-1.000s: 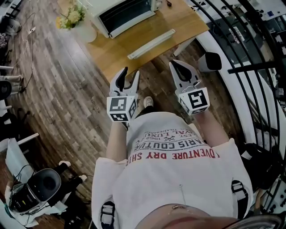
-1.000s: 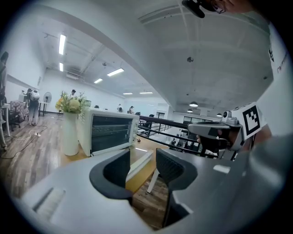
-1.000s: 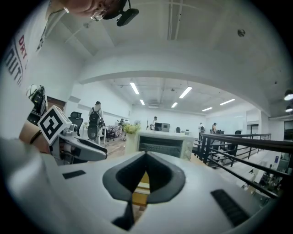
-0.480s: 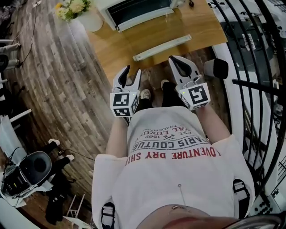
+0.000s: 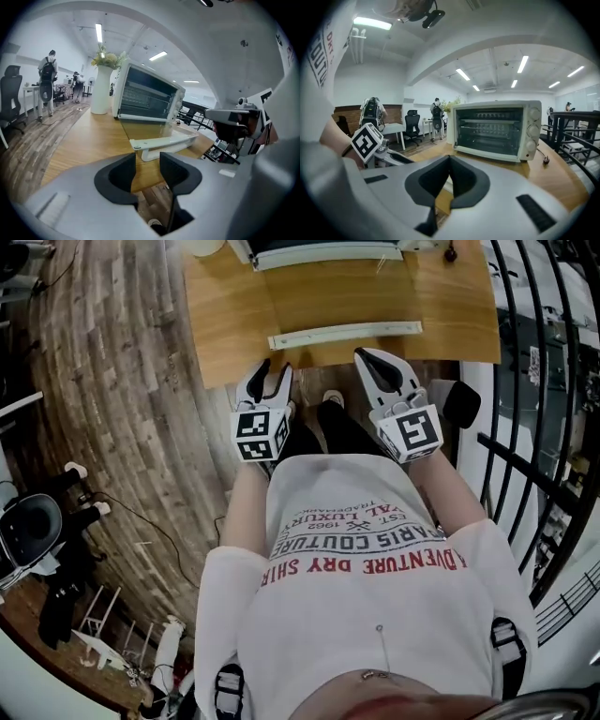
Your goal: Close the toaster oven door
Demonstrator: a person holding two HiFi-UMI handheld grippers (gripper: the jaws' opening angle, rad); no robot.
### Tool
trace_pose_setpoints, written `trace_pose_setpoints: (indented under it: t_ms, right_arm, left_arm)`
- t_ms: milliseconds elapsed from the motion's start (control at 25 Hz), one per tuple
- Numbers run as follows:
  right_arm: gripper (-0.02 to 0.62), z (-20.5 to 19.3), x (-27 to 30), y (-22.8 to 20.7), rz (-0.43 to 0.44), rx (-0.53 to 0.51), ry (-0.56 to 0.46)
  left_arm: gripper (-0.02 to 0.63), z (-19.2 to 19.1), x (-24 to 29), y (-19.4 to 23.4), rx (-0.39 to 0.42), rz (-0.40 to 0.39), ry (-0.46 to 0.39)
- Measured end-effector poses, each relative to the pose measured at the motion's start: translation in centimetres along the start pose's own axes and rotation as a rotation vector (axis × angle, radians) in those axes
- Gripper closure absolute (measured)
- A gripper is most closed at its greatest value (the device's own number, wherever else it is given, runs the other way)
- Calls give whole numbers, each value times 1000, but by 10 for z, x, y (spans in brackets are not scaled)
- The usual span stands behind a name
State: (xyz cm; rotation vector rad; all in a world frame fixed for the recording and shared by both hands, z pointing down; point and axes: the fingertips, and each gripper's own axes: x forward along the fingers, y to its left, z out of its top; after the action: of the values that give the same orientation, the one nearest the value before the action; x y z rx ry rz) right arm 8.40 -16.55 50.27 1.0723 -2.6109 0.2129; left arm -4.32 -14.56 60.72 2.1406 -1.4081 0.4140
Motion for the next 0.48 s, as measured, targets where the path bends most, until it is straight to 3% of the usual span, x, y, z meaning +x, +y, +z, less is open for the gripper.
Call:
trace_pose_setpoints:
  t_ms: [360,480]
  right_arm:
    - [606,-28,13,-10,91,15,32]
    - [606,-32,14,-11,111,16,36]
  left_arm:
    - [439,-15,38,10,-43,105,12]
    - [478,-12,43,13,-55,130,1]
